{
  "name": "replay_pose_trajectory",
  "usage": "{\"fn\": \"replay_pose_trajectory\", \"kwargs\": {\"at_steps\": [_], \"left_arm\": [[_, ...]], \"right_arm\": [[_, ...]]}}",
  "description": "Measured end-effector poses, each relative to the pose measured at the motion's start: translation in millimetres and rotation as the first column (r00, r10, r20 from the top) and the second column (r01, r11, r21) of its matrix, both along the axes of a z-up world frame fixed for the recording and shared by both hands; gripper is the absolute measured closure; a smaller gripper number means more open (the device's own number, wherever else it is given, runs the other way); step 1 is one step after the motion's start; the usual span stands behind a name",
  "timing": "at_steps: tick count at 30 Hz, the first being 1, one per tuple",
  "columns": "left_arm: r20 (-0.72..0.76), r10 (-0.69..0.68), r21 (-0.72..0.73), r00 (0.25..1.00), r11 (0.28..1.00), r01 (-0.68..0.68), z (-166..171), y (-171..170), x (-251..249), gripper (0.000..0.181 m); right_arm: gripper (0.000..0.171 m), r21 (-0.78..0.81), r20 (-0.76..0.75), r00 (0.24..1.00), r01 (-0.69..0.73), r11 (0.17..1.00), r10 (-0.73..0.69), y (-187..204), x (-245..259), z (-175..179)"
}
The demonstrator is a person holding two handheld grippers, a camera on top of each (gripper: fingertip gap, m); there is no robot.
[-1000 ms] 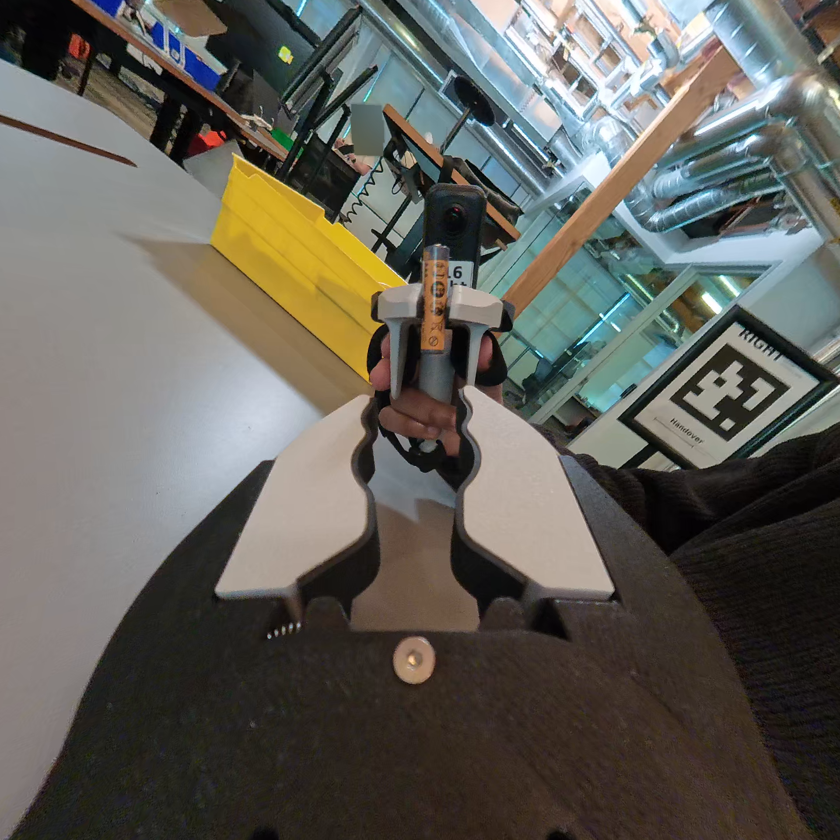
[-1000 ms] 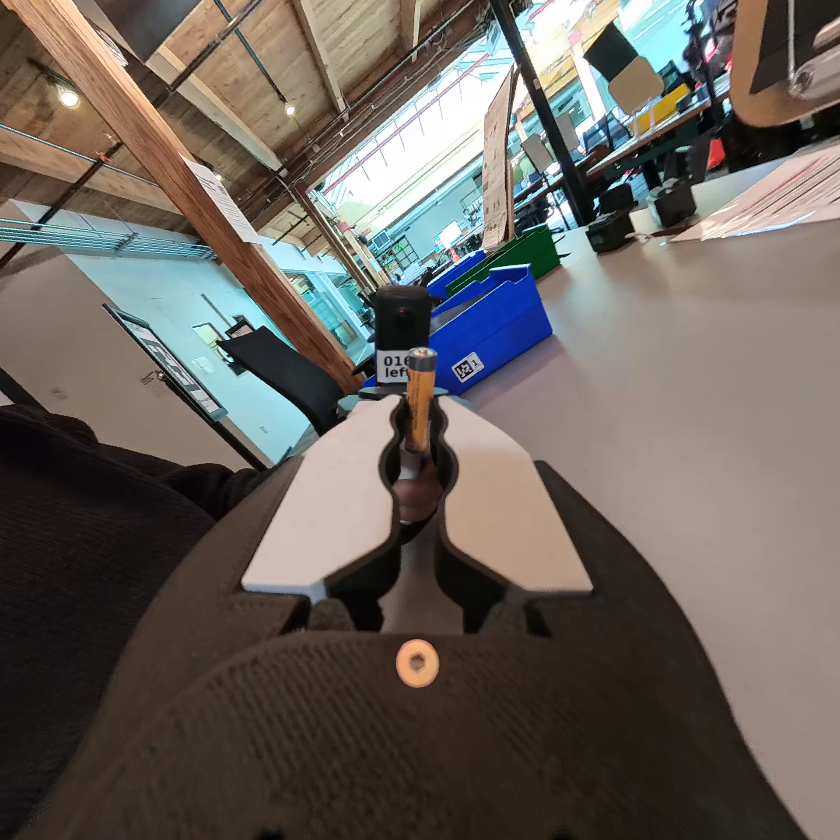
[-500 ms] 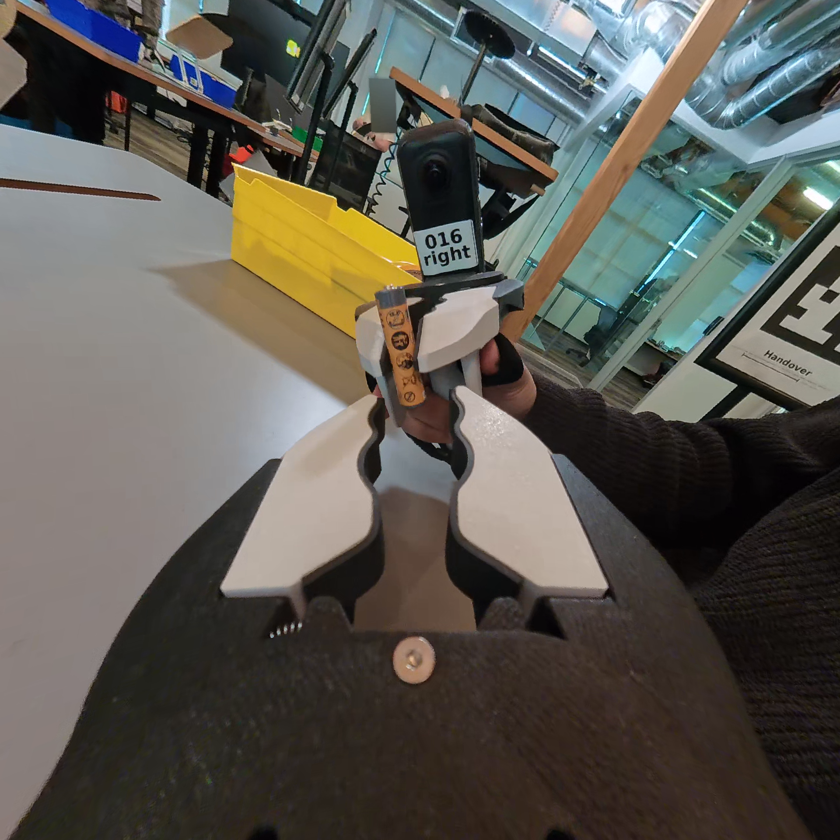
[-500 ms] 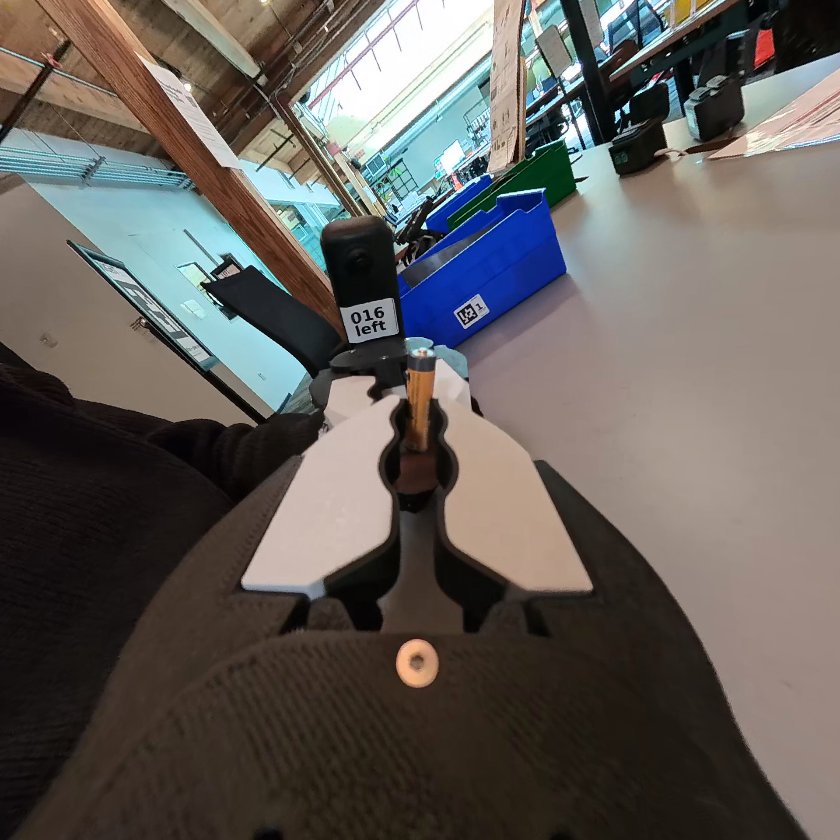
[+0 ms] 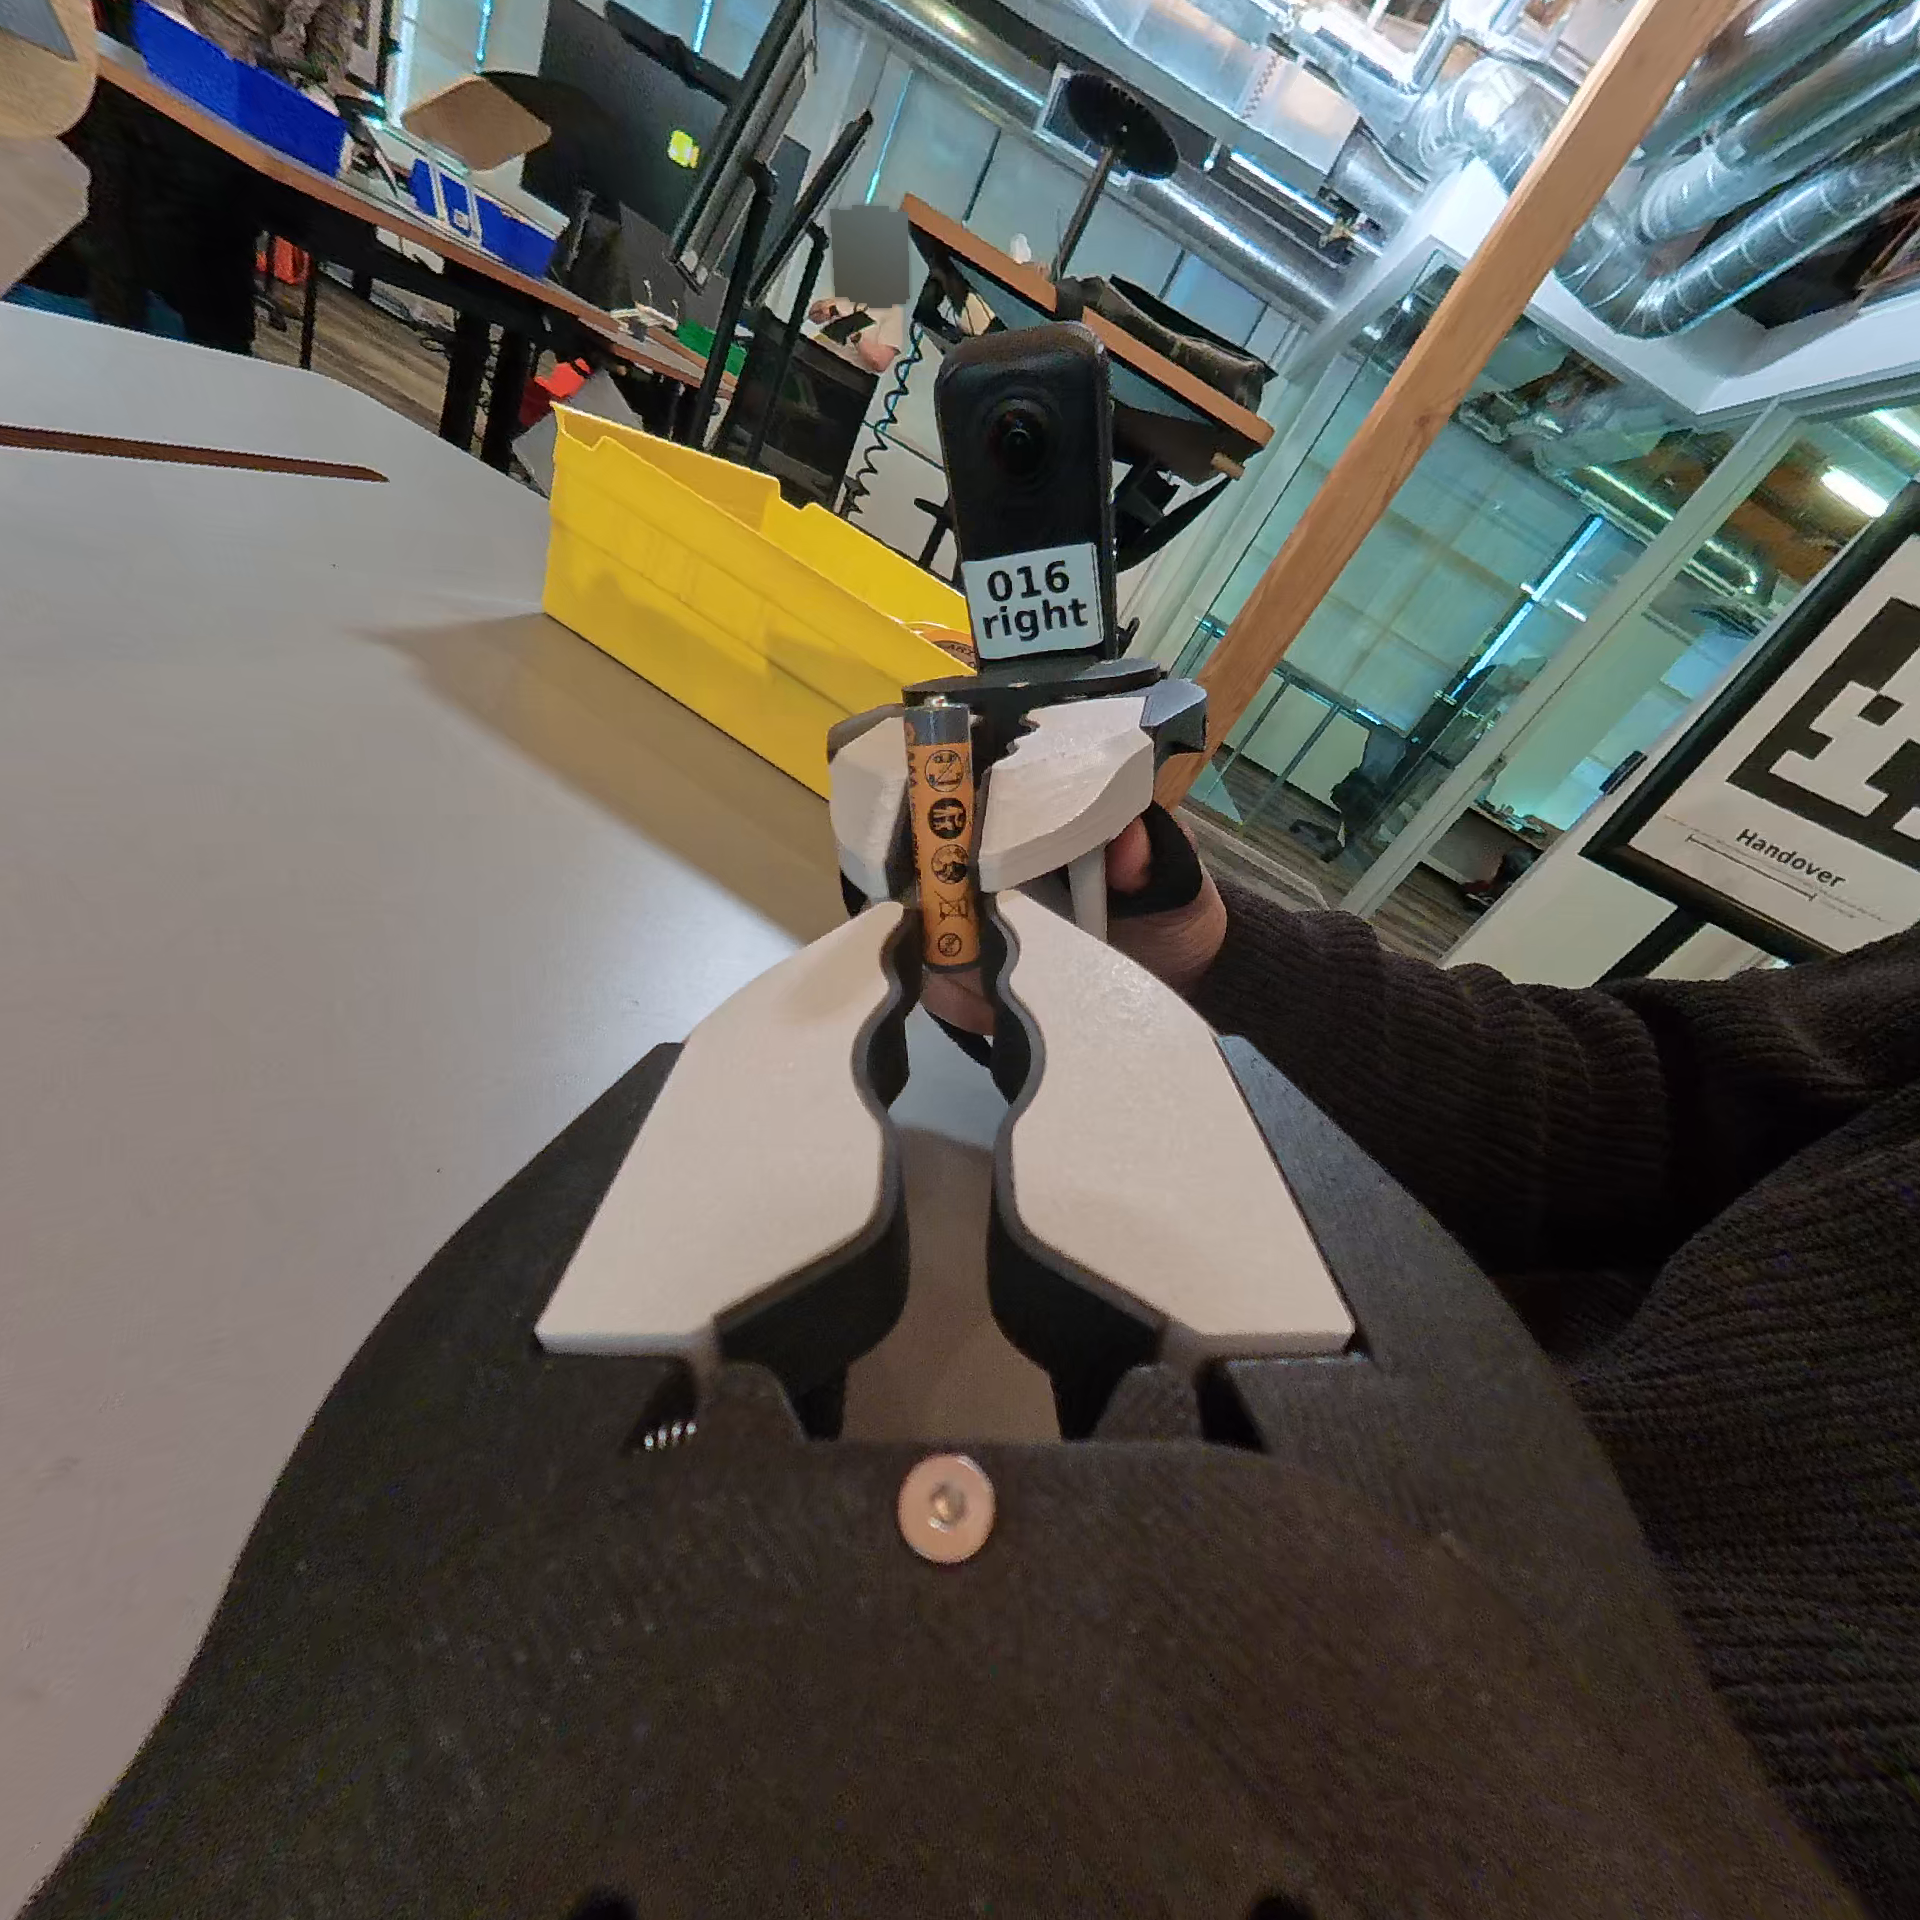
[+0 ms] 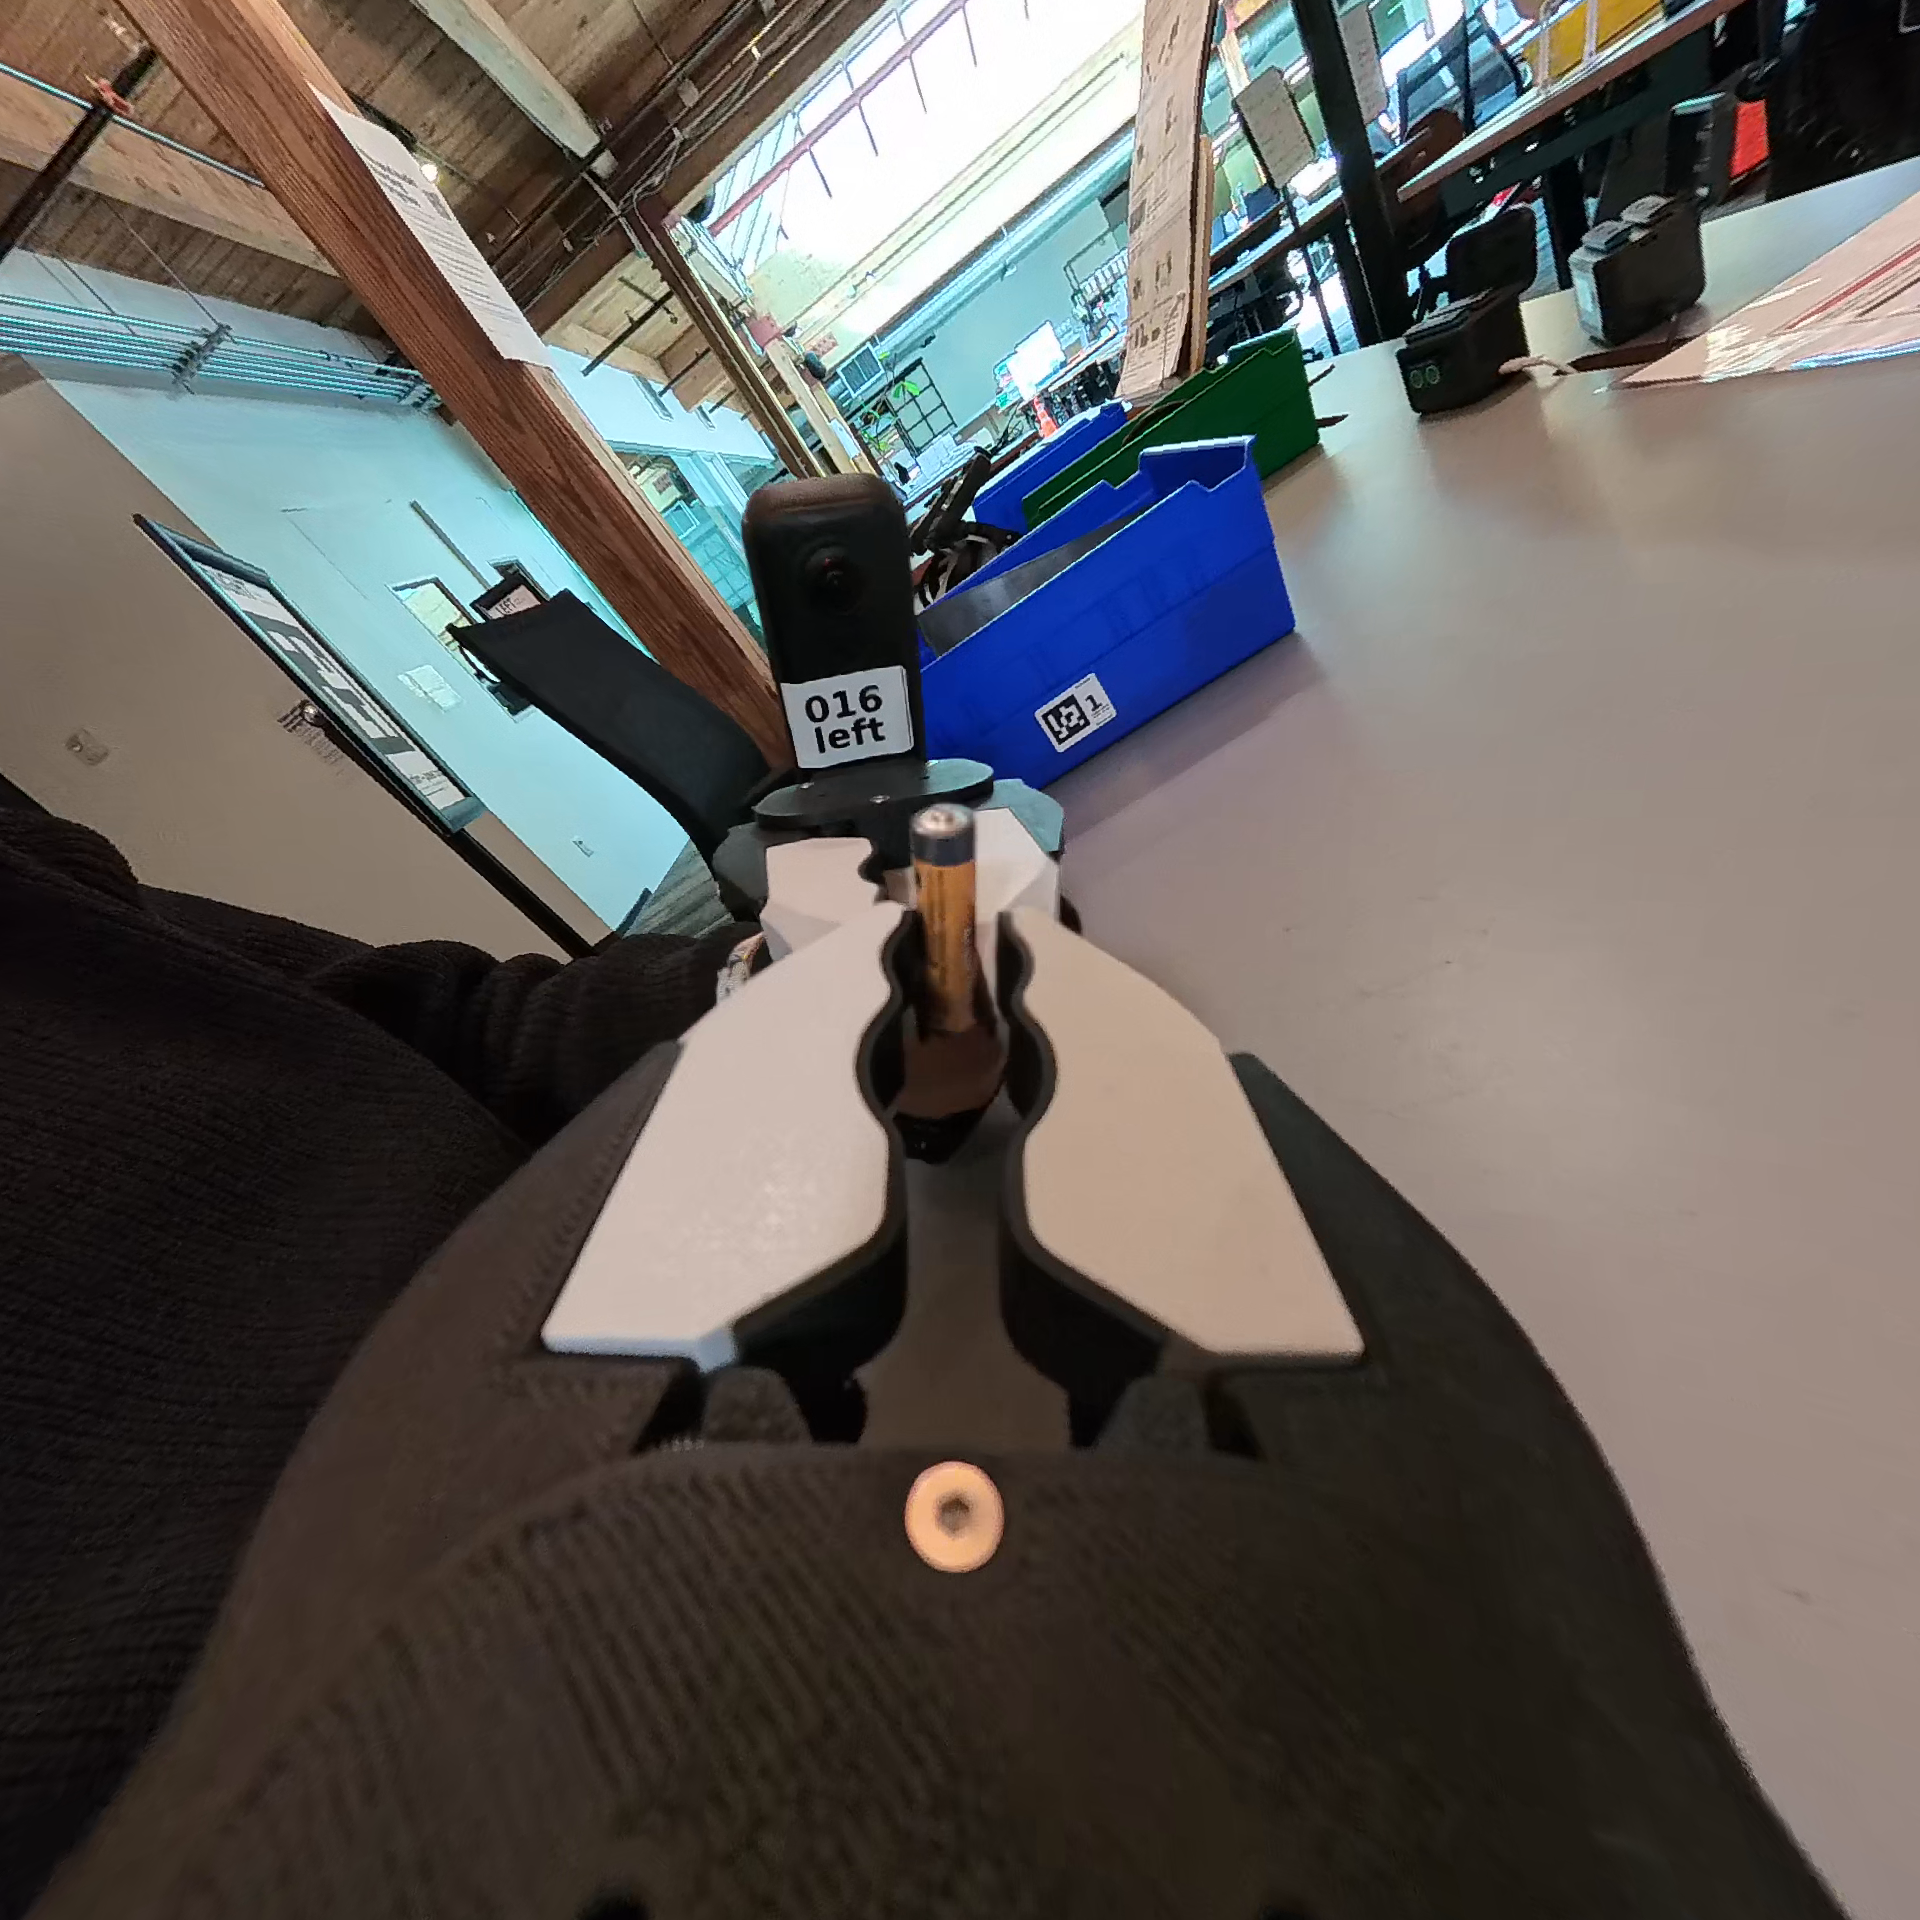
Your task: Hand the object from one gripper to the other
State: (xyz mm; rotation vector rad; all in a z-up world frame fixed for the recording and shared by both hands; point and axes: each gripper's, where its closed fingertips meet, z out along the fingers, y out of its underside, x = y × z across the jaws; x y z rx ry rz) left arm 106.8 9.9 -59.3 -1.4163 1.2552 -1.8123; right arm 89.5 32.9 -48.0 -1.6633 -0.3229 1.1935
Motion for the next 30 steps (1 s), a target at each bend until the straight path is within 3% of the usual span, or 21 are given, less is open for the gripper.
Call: {"fn": "replay_pose_trajectory", "kwargs": {"at_steps": [5,9,12,15,18,22,30], "left_arm": [[-0.033,0.003,0.035,0.999,0.999,-0.002,-5,-1,1,0.17],[-0.079,0.03,0.038,0.996,0.999,-0.027,-12,5,3,0.17],[-0.084,-0.013,-0.128,0.996,0.992,0.003,-11,8,1,0.171],[-0.033,-0.086,-0.394,0.996,0.917,0.066,-3,15,-4,0.171],[-0.014,-0.124,-0.533,0.992,0.84,0.098,-3,22,-8,0.17],[0.001,-0.201,-0.6,0.98,0.783,0.161,-3,18,-12,0.17],[0.002,-0.312,-0.612,0.95,0.751,0.248,-4,-2,-12,0.17]], "right_arm": [[0.134,0.035,-0.025,0.998,0.059,0.998,-0.058,4,11,6],[0.125,0.121,-0.039,0.981,0.193,0.974,-0.19,9,37,20],[0.111,0.289,0.069,0.959,0.244,0.926,-0.274,6,44,29],[0.093,0.508,0.262,0.893,0.195,0.839,-0.367,4,33,29],[0.093,0.592,0.453,0.793,0.074,0.803,-0.407,5,15,12],[0.087,0.58,0.572,0.715,-0.005,0.815,-0.402,10,2,-9],[0.098,0.572,0.599,0.706,-0.047,0.819,-0.378,6,-3,-13]]}}
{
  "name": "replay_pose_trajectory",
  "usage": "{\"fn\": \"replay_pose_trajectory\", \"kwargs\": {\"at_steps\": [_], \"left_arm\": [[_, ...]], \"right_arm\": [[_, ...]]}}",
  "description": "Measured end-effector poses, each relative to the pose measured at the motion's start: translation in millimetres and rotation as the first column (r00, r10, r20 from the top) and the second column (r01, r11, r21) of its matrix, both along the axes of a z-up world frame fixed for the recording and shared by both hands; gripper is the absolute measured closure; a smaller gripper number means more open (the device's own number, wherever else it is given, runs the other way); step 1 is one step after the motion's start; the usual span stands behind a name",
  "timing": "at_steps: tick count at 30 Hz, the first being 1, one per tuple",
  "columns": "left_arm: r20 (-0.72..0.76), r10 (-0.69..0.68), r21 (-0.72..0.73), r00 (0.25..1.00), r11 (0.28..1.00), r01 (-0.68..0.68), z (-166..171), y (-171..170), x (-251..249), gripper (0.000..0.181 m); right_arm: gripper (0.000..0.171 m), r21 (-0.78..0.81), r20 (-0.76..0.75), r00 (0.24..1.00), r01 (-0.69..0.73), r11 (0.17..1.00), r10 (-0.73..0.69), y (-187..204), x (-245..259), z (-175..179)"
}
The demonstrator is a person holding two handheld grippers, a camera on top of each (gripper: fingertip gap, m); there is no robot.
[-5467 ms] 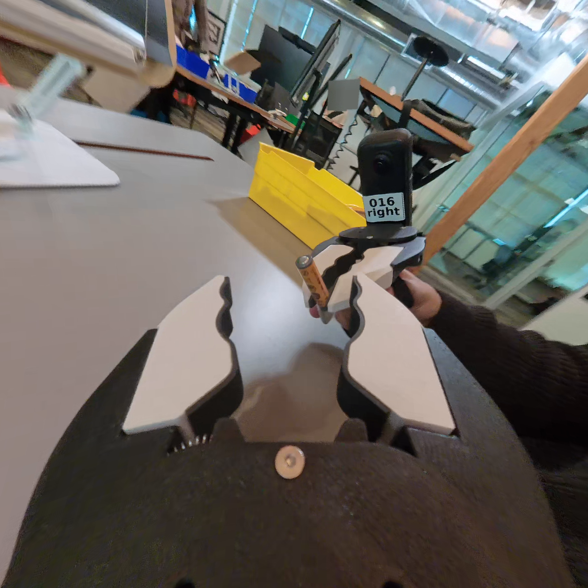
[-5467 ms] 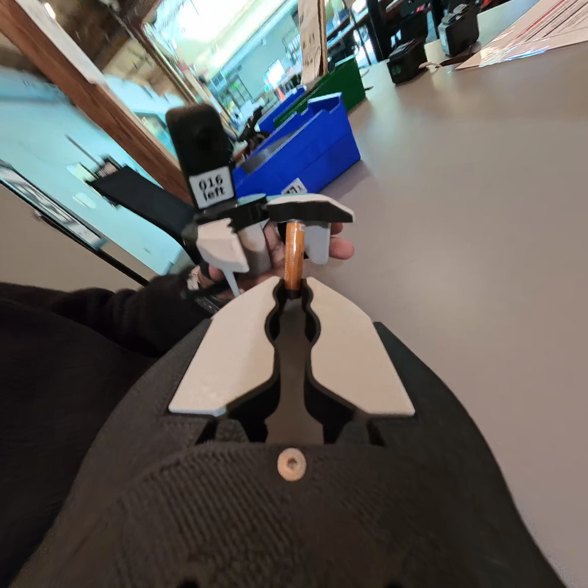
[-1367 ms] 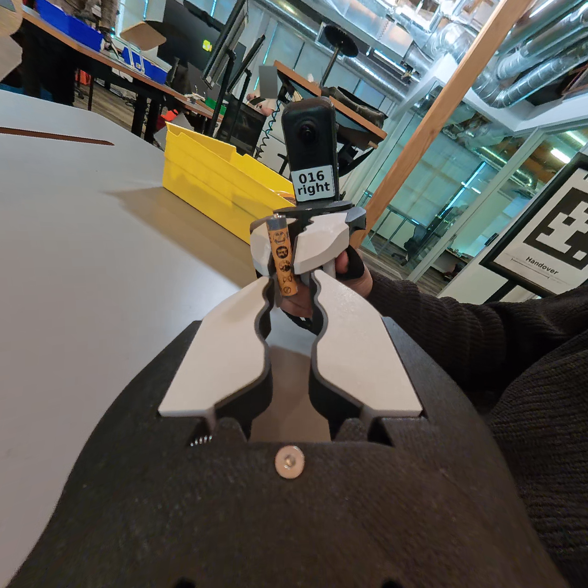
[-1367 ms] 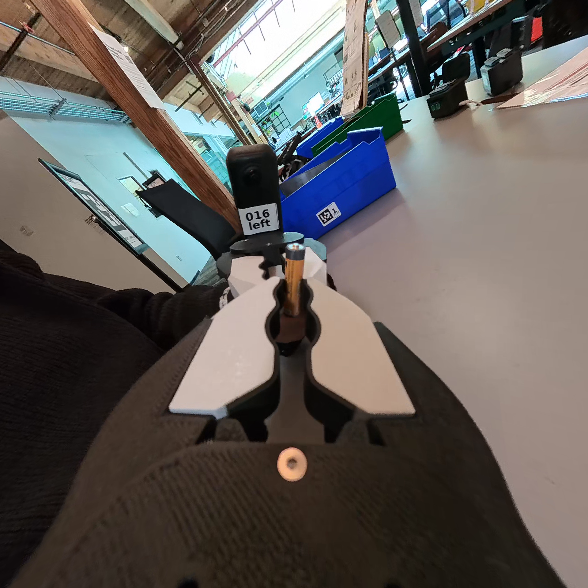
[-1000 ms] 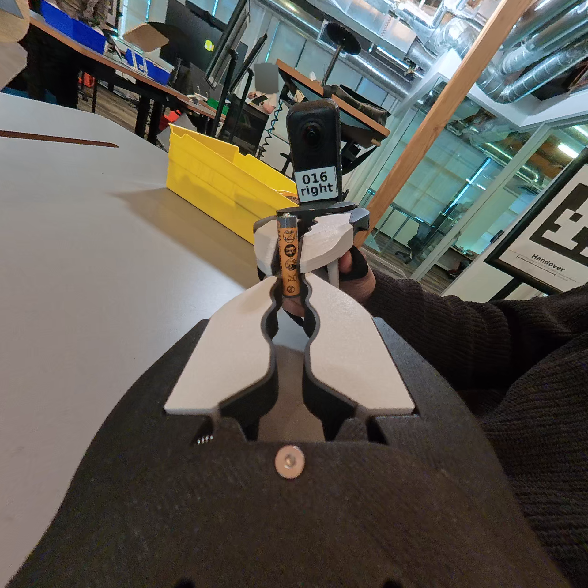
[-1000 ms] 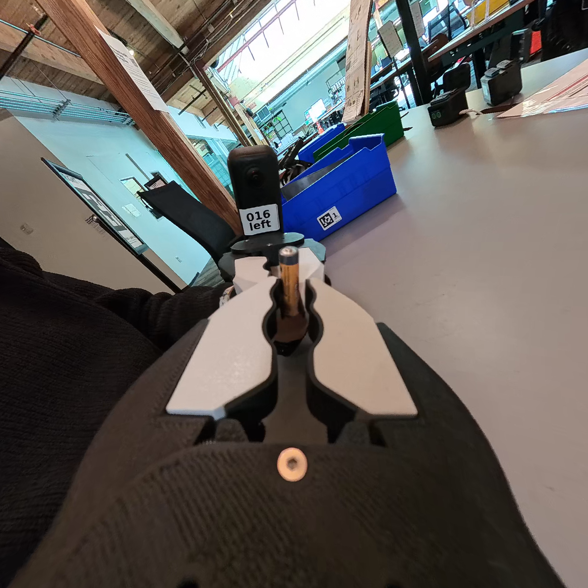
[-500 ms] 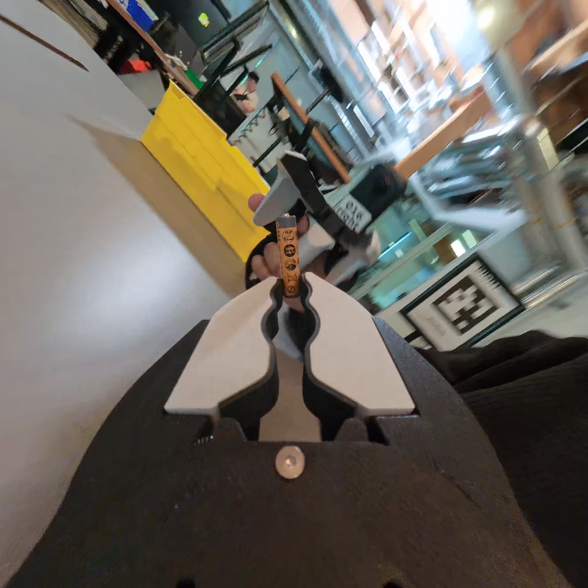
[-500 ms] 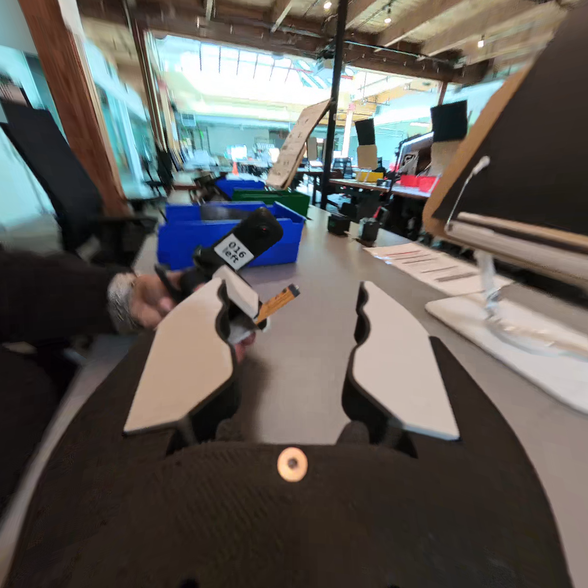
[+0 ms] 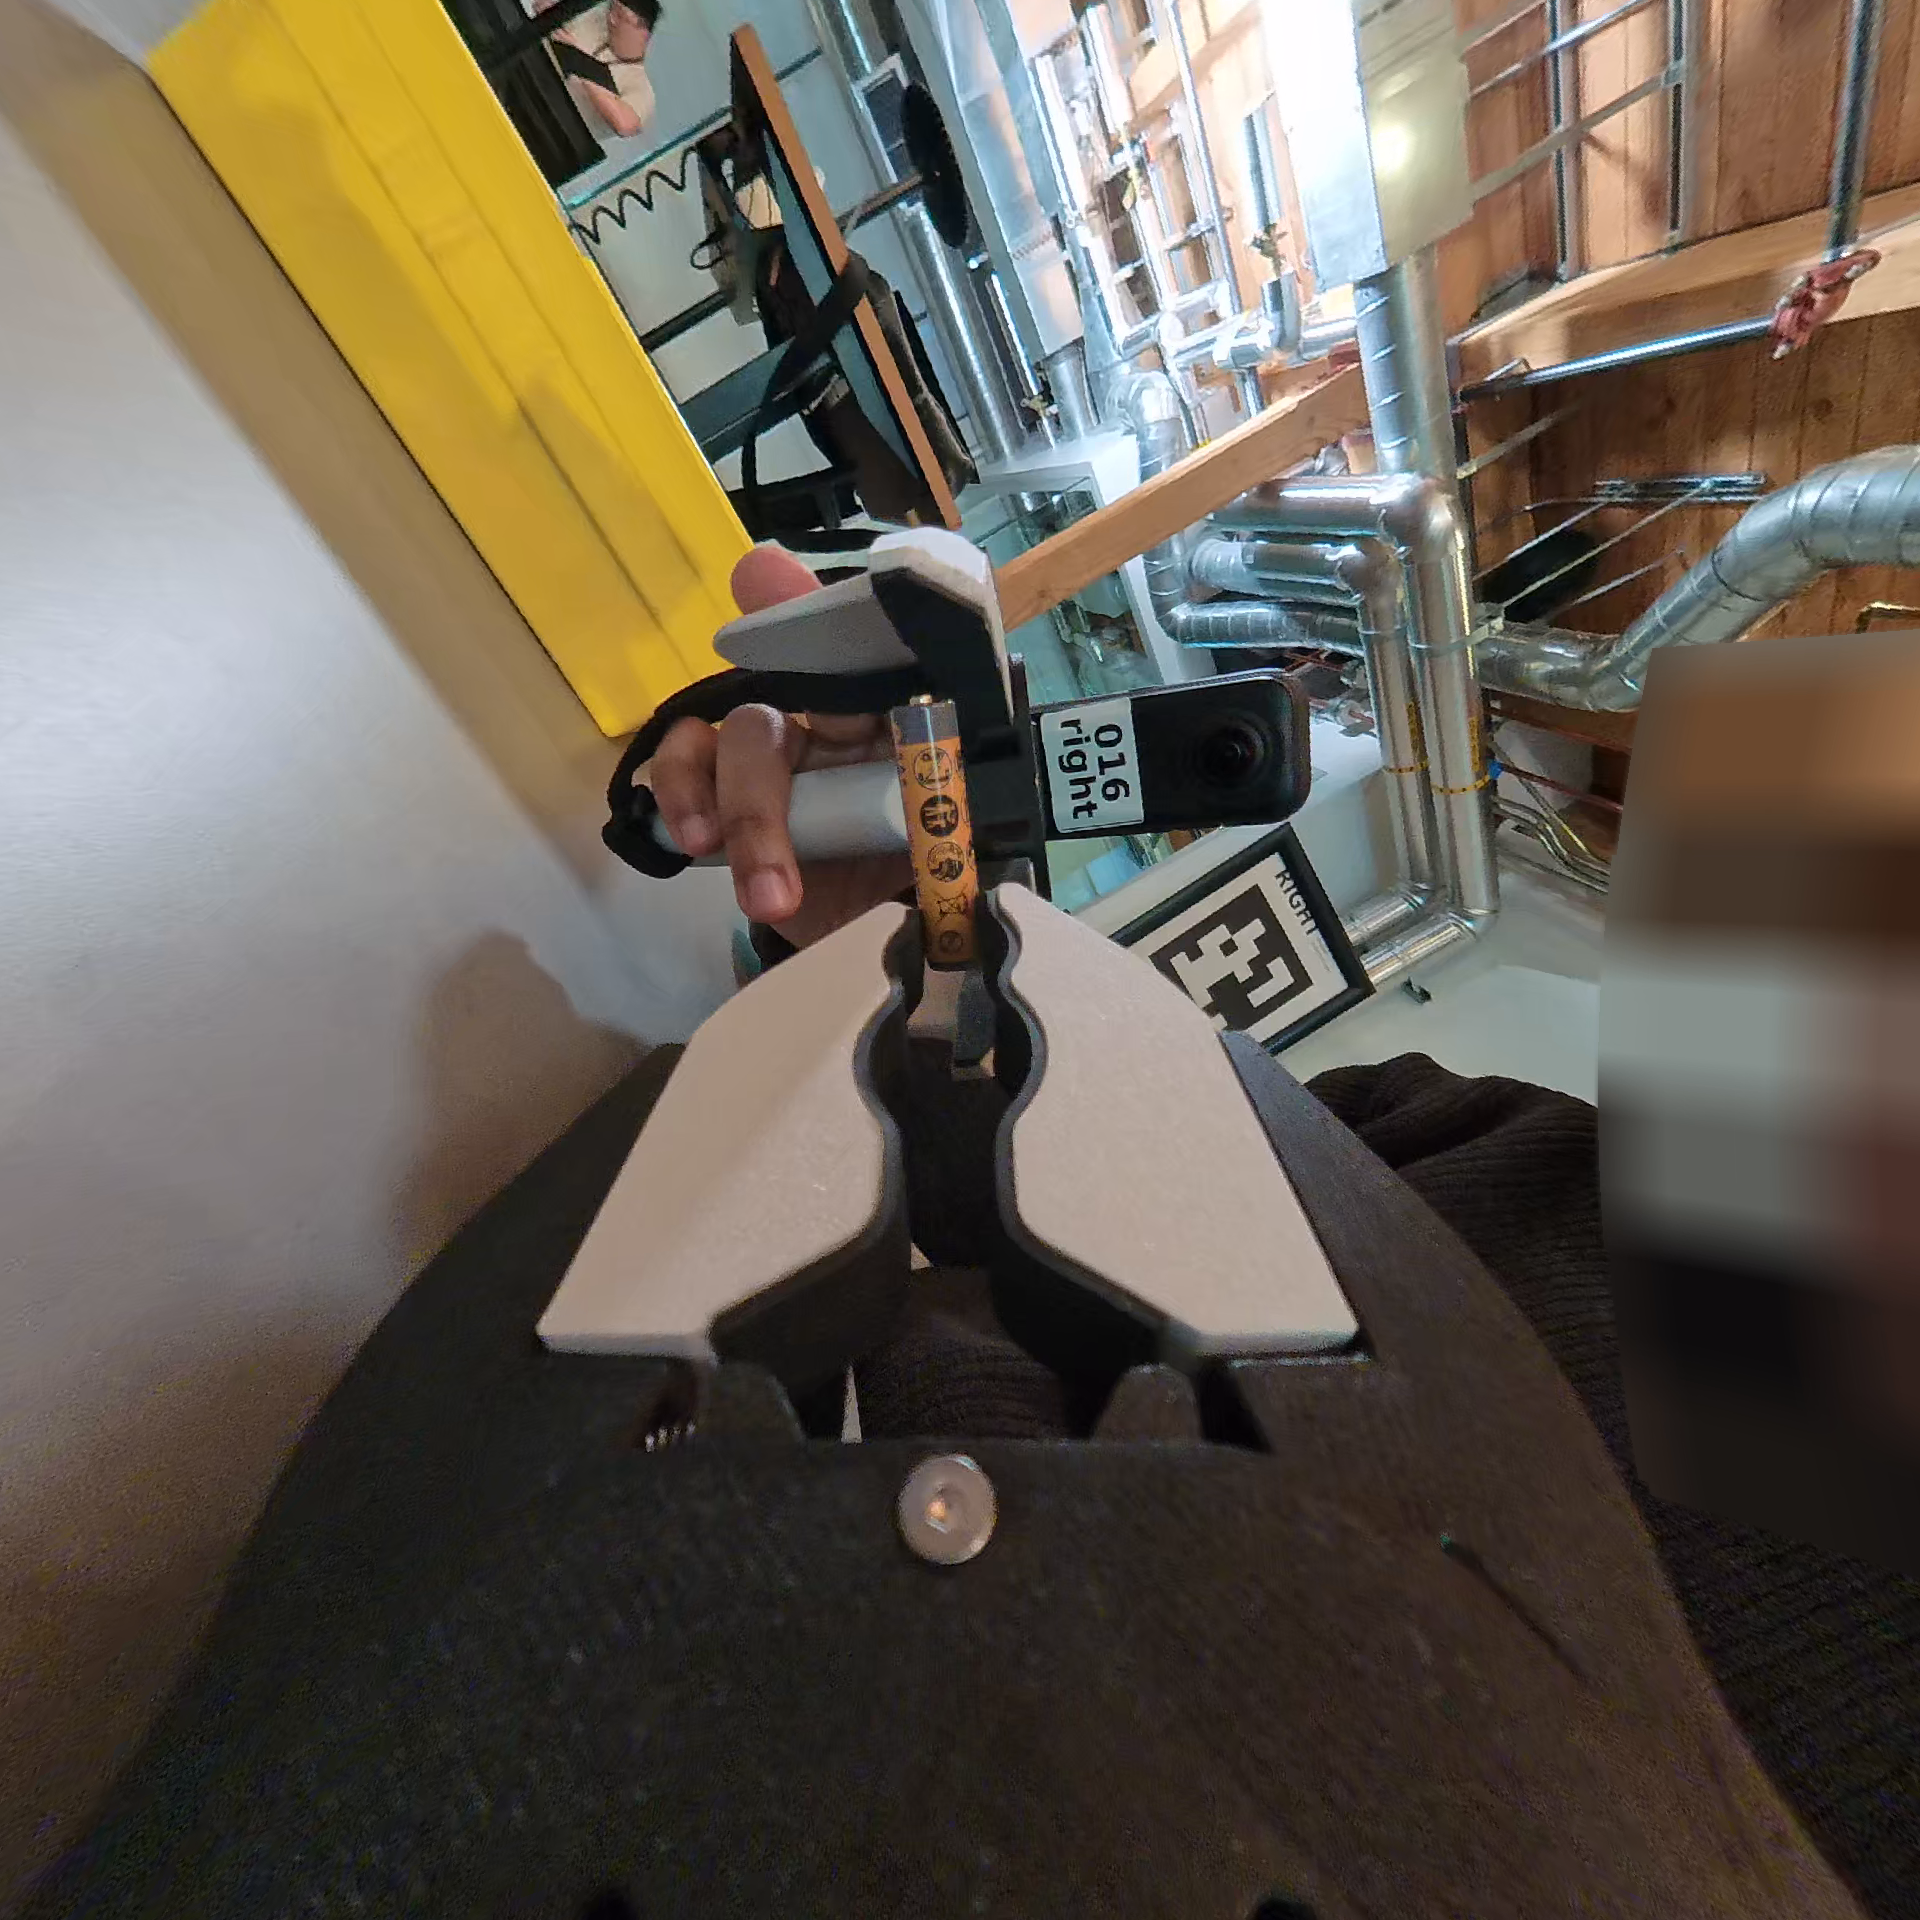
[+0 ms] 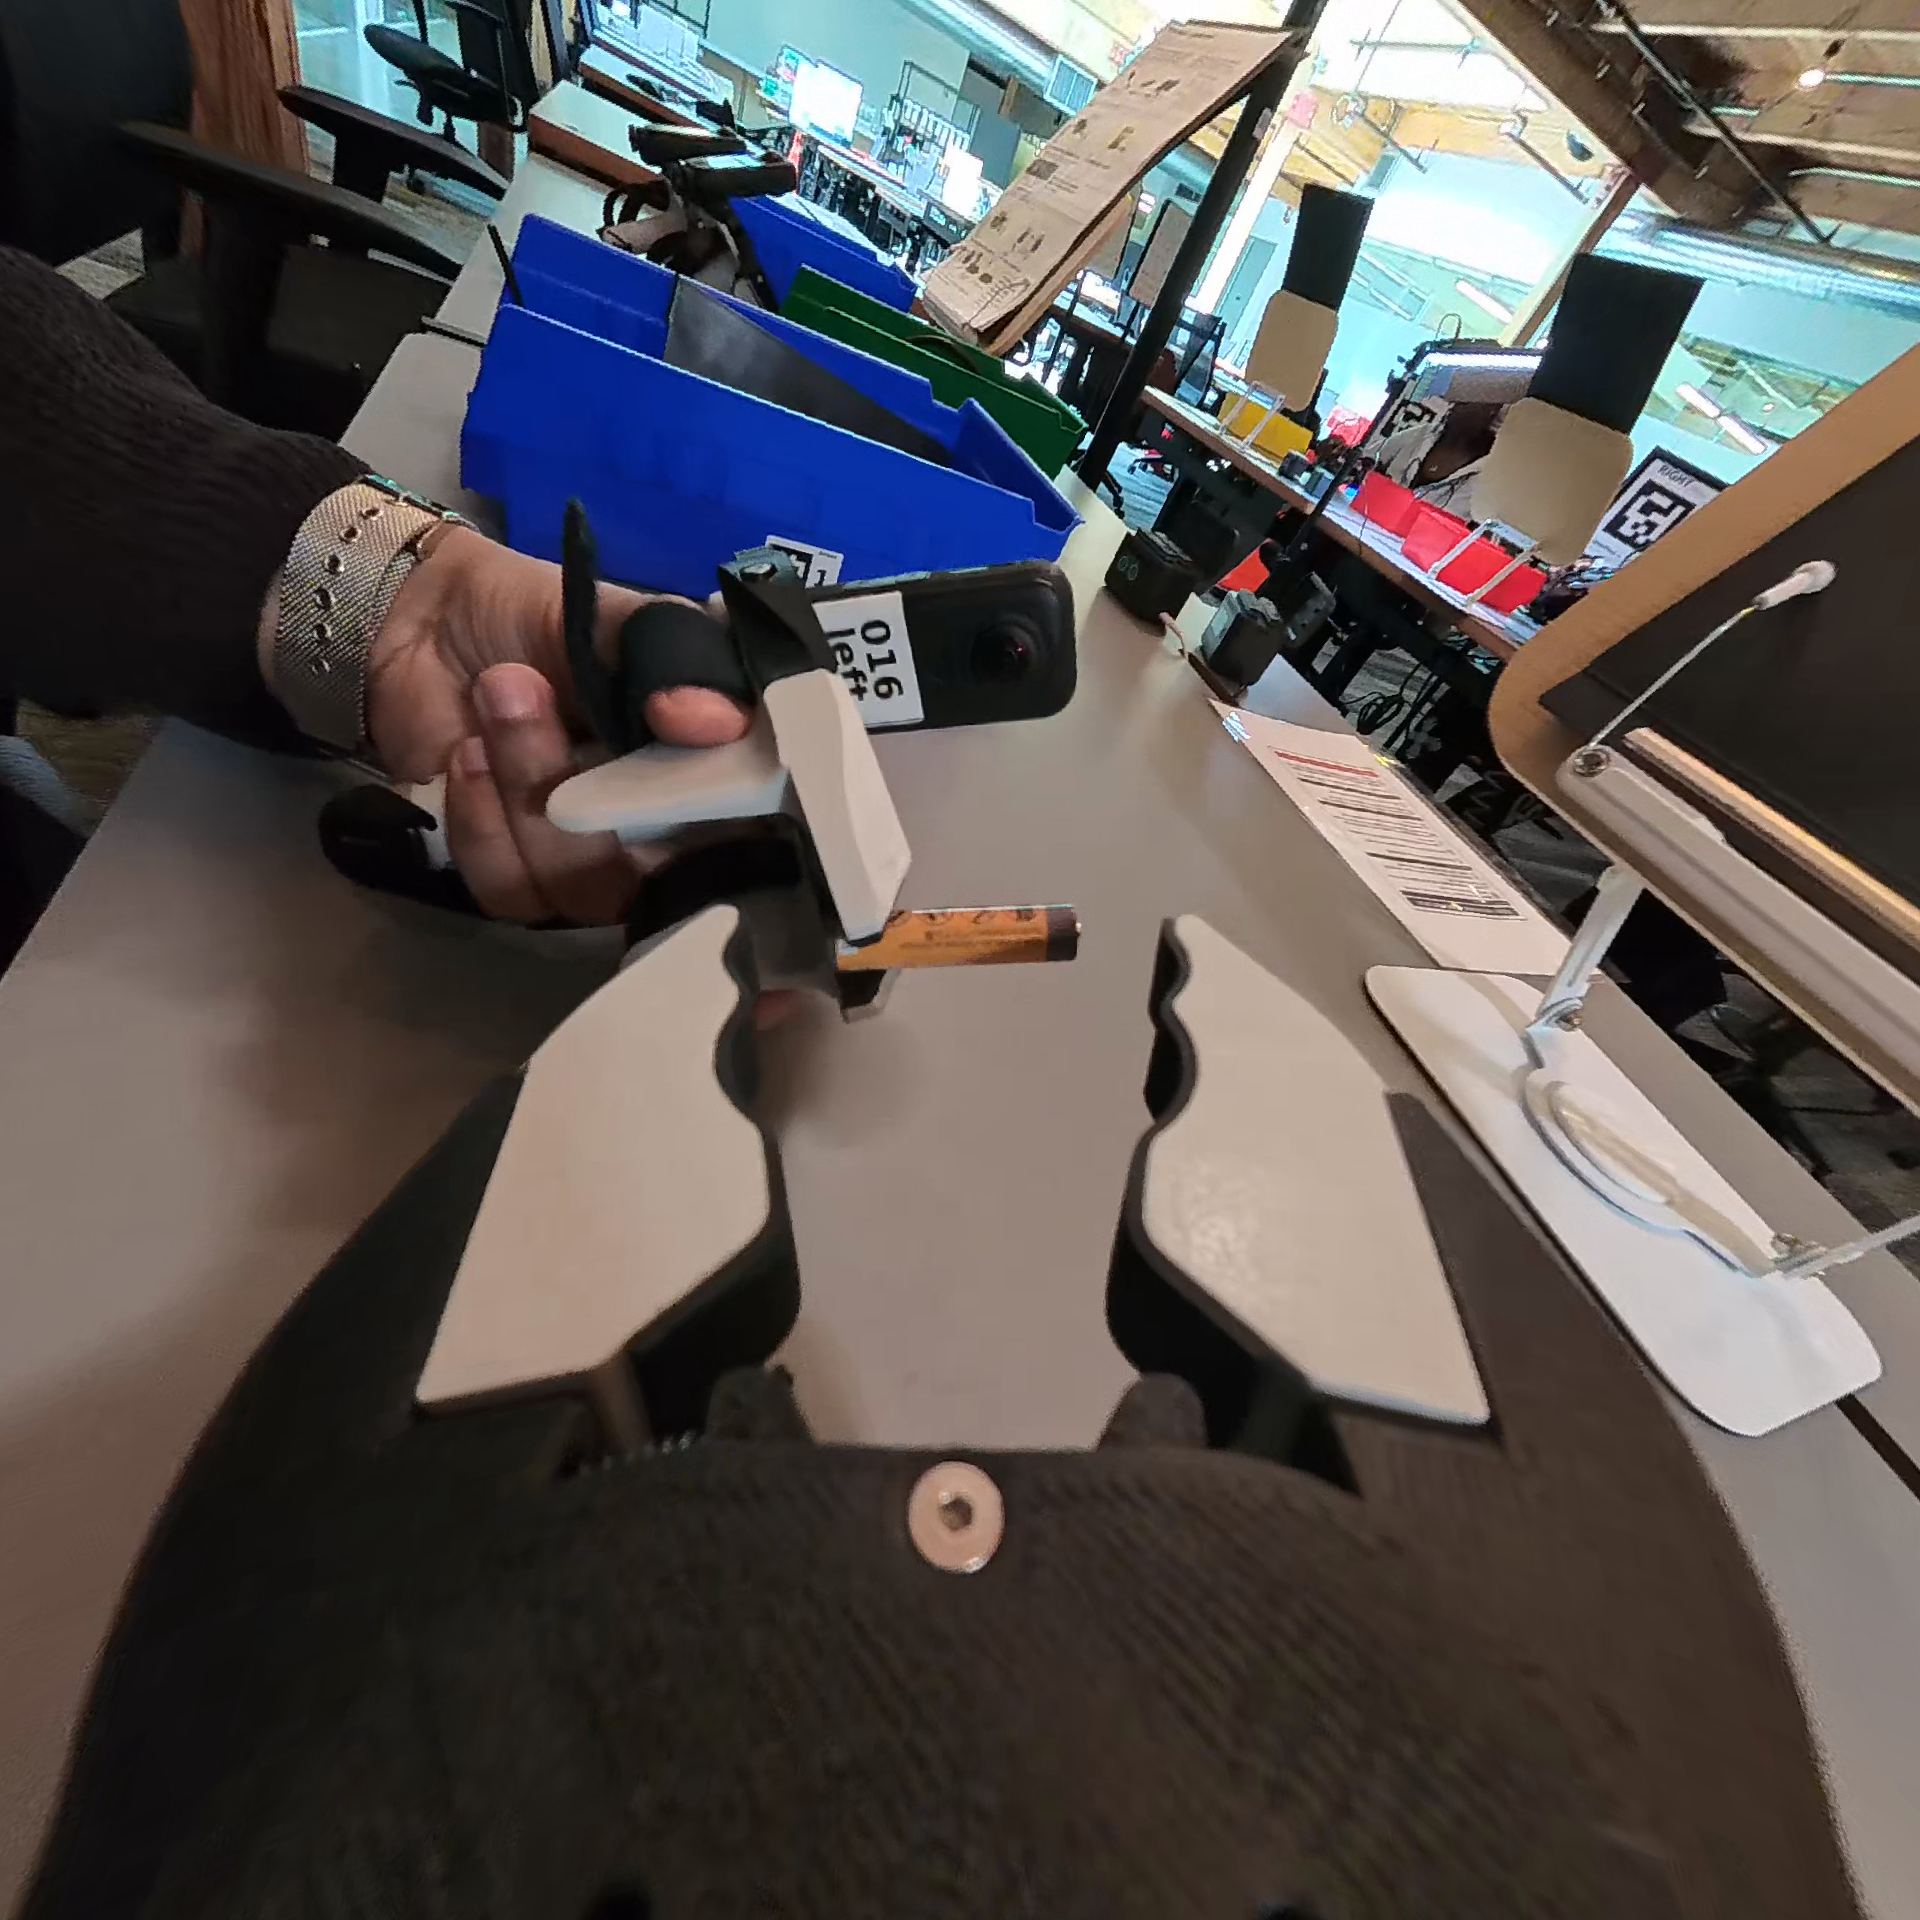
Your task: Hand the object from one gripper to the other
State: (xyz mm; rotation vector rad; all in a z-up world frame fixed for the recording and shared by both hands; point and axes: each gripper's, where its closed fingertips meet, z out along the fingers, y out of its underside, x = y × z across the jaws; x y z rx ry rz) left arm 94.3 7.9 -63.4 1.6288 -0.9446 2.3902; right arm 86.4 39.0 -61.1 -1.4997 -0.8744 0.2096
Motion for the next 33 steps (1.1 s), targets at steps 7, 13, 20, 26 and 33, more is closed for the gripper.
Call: {"fn": "replay_pose_trajectory", "kwargs": {"at_steps": [7,13,20,26,33], "left_arm": [[0.011,-0.025,-0.02,1.0,0.999,0.025,2,-3,-1,0.169],[0.029,-0.043,-0.018,0.999,0.999,0.043,4,-7,-2,0.169],[0.065,0.005,0.002,0.998,1.0,-0.005,10,-3,-1,0.158],[0.098,0.146,0.038,0.984,0.988,-0.15,16,16,1,0.147],[0.125,0.315,0.131,0.941,0.935,-0.331,19,40,1,0.146]], "right_arm": [[0.118,-0.003,0.045,0.999,0.0,1.0,0.0,-1,-4,-5],[0.122,-0.011,0.024,1.0,0.0,1.0,0.0,-2,-4,-1],[0.122,-0.017,0.002,1.0,0.018,1.0,-0.018,-2,-1,2],[0.123,-0.095,-0.16,0.987,0.005,0.995,-0.02,-3,6,10],[0.122,-0.173,-0.403,0.915,-0.08,0.982,0.004,-8,15,27]]}}
